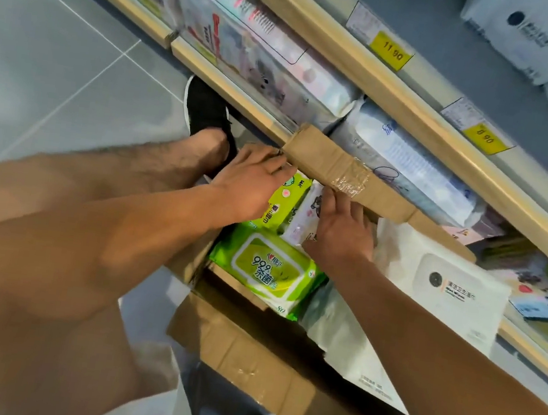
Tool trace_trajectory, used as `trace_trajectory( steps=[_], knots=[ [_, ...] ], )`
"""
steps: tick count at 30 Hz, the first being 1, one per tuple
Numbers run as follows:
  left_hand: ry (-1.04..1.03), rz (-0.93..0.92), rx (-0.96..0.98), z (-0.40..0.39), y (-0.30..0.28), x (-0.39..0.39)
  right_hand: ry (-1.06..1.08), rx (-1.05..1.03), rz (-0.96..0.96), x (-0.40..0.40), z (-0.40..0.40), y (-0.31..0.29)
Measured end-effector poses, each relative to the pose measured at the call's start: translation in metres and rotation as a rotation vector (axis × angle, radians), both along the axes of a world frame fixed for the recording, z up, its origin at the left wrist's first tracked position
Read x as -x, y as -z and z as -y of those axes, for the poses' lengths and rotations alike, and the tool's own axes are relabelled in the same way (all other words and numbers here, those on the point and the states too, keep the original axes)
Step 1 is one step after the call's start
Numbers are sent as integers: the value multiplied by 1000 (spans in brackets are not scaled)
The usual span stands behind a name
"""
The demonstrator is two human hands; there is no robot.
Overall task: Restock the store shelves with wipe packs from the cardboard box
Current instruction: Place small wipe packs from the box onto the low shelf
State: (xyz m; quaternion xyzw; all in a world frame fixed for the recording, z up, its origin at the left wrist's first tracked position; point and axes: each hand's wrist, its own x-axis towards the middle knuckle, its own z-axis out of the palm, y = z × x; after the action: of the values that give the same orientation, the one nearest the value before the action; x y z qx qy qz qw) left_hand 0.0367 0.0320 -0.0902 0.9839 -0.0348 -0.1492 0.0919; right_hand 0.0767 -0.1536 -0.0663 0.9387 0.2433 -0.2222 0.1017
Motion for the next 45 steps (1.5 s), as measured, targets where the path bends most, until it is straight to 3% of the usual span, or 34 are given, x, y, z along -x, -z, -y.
trace_trajectory(
  steps=[5,12,23,28,34,45],
  knots=[
    [-45,95,-24,8,-1,-1,-32,-15,132,4,-3,2],
    [-100,127,86,6,-26,5,10,-221,100,8,7,-27],
    [-163,194,161,5,-111,62,7,-425,108,32,37,-95],
    [-174,346,163,20,-157,81,9,-546,186,40,66,-146],
    [-79,524,192,61,-205,74,25,-622,334,39,123,-195],
    [115,584,282,213,-233,3,210,-522,531,20,274,-218]
  ],
)
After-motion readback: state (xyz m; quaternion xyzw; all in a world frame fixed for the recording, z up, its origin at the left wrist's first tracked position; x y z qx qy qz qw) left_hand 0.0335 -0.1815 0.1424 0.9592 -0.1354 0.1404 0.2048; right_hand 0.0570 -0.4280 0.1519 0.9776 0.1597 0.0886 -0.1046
